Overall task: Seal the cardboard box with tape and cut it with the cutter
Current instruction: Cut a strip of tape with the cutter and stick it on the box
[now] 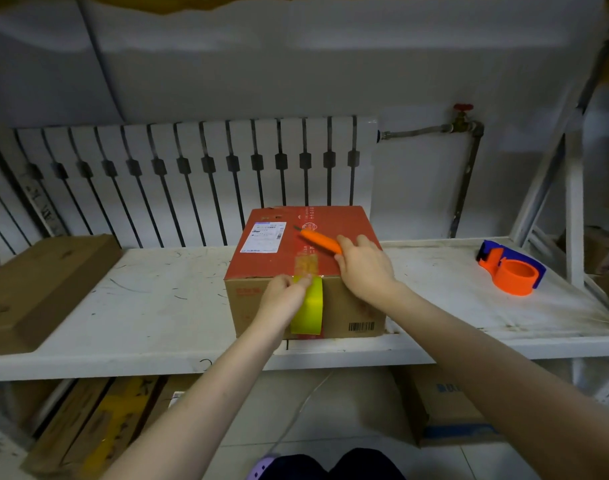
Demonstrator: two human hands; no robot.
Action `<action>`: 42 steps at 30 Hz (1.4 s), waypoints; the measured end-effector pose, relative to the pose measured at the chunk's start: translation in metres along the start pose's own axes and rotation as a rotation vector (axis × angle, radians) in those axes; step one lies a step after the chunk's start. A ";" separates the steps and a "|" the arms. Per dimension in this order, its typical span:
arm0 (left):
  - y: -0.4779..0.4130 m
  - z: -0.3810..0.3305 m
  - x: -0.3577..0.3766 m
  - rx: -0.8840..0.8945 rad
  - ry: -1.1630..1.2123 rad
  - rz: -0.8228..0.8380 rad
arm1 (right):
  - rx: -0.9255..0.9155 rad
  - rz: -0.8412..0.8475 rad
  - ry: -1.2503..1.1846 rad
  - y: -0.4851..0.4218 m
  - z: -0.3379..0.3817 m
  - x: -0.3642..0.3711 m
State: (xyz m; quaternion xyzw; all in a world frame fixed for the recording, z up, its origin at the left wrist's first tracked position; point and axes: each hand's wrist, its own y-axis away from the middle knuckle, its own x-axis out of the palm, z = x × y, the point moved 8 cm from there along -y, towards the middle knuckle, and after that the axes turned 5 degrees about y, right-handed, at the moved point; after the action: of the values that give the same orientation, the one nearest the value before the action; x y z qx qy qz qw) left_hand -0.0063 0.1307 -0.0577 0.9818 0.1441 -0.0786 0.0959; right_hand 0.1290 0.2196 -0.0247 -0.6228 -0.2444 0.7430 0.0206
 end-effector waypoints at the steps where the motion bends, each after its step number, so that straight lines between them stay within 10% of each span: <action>1: 0.002 0.000 0.001 0.022 0.035 -0.004 | -0.032 0.012 -0.007 0.000 0.005 0.003; 19: 0.021 0.025 0.001 0.296 0.123 -0.175 | -0.217 0.056 0.020 0.005 0.015 0.024; 42: 0.007 0.086 0.008 -0.219 0.218 -0.083 | -0.198 0.064 -0.025 0.008 0.016 0.022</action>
State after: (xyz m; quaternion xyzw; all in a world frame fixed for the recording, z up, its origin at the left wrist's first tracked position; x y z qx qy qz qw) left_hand -0.0075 0.1086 -0.1413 0.9613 0.2017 0.0409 0.1830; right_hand 0.1112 0.2147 -0.0464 -0.6200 -0.2971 0.7230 -0.0678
